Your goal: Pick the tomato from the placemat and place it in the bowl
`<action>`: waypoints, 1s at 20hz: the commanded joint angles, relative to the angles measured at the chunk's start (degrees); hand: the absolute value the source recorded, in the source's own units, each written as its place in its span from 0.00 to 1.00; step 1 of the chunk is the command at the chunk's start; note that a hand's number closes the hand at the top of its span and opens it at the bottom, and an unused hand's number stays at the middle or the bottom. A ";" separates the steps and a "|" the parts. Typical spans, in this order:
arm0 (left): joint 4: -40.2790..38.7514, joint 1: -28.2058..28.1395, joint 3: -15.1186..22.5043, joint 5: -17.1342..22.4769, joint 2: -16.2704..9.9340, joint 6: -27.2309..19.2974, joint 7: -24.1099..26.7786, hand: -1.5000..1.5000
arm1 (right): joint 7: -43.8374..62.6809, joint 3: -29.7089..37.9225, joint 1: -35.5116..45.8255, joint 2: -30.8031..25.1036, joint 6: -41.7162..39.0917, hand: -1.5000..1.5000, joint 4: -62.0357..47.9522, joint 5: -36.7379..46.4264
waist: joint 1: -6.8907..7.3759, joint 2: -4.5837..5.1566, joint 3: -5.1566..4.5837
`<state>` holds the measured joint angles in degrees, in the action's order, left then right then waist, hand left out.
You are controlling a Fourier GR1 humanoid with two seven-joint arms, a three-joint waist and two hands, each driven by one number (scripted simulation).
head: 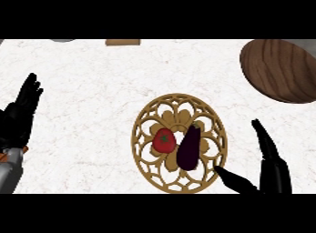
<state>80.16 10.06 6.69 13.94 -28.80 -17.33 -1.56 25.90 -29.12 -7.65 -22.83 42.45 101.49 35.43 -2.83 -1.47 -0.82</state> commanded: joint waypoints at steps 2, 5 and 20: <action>1.46 1.56 -1.52 1.10 -1.19 0.66 -1.78 0.50 | 16.44 -2.52 -2.00 2.33 -4.86 0.00 10.80 14.95 | 0.26 0.55 0.14; 3.78 -0.95 -0.35 0.40 -0.65 0.21 -1.78 0.50 | 25.64 -3.07 -0.32 3.50 -13.64 0.00 17.21 22.96 | 1.60 0.49 0.22; 3.79 -0.01 1.83 -1.29 2.03 0.76 -1.24 0.50 | 52.26 -0.64 24.58 18.20 -59.09 0.00 11.96 11.19 | 4.12 1.74 0.54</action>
<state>84.93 10.62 7.90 13.43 -27.75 -16.44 -3.82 65.95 -30.55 11.65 -9.29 -4.86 115.77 50.73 1.34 0.14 -0.33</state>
